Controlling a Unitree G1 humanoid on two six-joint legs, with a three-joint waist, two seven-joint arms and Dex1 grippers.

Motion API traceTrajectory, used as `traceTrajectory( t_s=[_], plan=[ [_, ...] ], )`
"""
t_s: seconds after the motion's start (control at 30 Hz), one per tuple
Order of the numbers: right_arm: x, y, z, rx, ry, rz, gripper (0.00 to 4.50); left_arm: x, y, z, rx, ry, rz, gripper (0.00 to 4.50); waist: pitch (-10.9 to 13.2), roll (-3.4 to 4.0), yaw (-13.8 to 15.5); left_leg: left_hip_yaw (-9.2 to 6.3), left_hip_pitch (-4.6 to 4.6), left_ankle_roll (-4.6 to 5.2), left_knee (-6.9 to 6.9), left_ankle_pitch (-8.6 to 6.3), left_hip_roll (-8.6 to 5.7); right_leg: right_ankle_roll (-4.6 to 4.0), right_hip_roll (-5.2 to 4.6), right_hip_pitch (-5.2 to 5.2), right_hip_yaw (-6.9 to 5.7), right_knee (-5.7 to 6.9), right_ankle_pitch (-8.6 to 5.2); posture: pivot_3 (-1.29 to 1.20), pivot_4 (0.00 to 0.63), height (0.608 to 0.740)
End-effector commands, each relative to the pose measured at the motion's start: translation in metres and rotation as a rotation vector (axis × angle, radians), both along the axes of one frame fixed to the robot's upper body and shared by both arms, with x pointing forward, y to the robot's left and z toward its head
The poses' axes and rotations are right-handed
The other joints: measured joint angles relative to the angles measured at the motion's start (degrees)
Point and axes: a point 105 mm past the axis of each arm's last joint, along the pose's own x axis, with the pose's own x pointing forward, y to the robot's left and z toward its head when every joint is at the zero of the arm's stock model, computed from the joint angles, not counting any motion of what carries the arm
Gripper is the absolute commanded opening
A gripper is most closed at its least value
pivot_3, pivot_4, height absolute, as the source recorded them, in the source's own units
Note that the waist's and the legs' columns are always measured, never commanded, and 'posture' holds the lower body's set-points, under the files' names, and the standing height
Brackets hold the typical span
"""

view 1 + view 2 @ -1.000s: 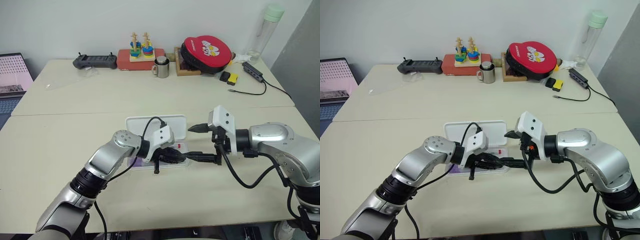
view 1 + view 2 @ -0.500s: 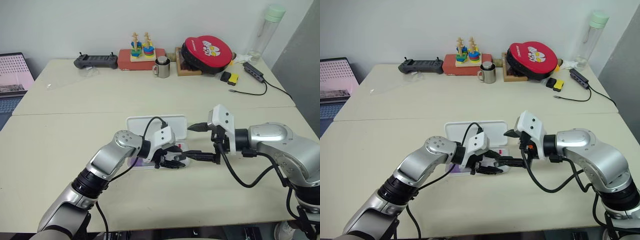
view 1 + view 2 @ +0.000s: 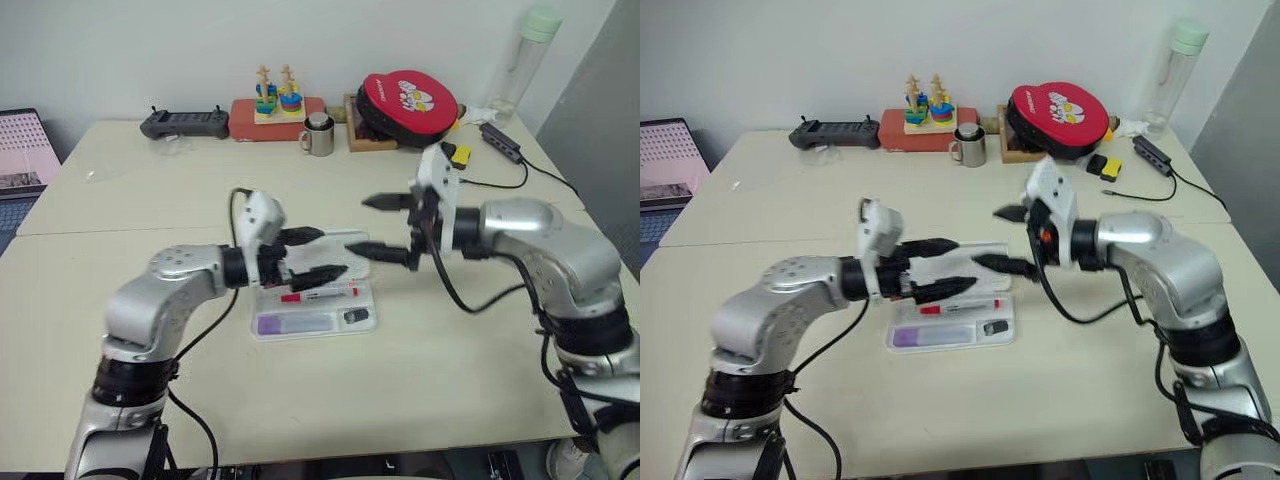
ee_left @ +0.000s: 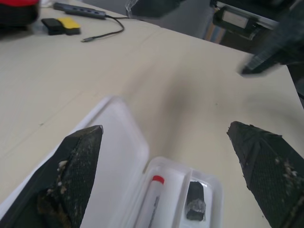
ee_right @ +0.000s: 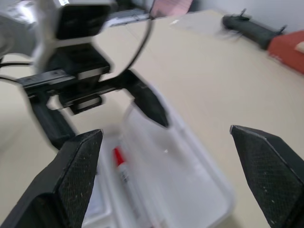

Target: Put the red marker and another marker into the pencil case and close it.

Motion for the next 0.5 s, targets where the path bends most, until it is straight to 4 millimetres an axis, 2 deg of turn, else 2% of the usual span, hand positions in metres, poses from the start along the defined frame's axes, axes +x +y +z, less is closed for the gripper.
traceTrajectory(
  t_s=[0.03, 0.07, 0.1, 0.13, 0.23, 0.5],
  plan=[
    [0.049, -0.004, 0.004, -0.011, -0.006, -0.168, 4.5, -0.009, 0.035, 0.023, -0.012, -0.07, 0.138, 4.49, 0.0, 0.0, 0.0, 0.02, 0.02, 0.0, -0.01, 0.0, -0.01, 0.0, 0.0, -0.01, 0.01, 0.02, 0.0, 0.0, 0.15, 0.74],
    [0.055, -0.003, 0.002, -0.018, -0.003, -0.181, 4.5, -0.009, 0.04, 0.025, -0.019, -0.073, 0.161, 4.49, 0.0, -0.01, 0.0, -0.03, 0.03, 0.0, -0.01, 0.0, 0.0, -0.01, 0.0, -0.01, -0.02, 0.03, 0.0, 0.0, 0.15, 0.74],
    [0.063, 0.0, 0.001, -0.024, -0.003, -0.194, 4.14, -0.01, 0.049, 0.025, -0.026, -0.065, 0.188, 4.5, 0.0, 0.0, 0.2, -0.01, 0.02, 0.0, -0.02, 0.0, 0.02, -0.01, 0.01, 0.0, -0.01, -0.01, 0.0, 0.0, 0.15, 0.74],
    [0.068, 0.005, -0.002, -0.034, 0.0, -0.195, 4.09, -0.012, 0.056, 0.025, -0.023, -0.06, 0.209, 4.5, 0.0, 0.0, 0.4, -0.09, -0.02, 0.0, 0.0, 0.0, -0.04, -0.01, -0.01, -0.01, -0.06, 0.02, 0.0, 0.0, 0.15, 0.74],
    [0.078, 0.021, -0.012, -0.081, 0.013, -0.186, 3.23, -0.018, 0.074, 0.017, 0.012, -0.029, 0.25, 4.5, 0.0, 0.01, 0.0, -0.02, -0.02, 0.0, -0.02, 0.0, -0.05, -0.01, -0.02, -0.02, -0.05, -0.02, 0.0, 0.0, 0.15, 0.74],
    [0.079, 0.036, -0.039, -0.172, 0.04, -0.139, 1.11, -0.025, 0.084, 0.014, 0.021, -0.021, 0.257, 4.5, 0.0, 0.05, -0.2, -0.09, -0.03, -0.01, -0.08, 0.0, -0.04, -0.03, -0.03, -0.03, -0.06, -0.03, 0.01, 0.0, 0.15, 0.74]
  ],
)
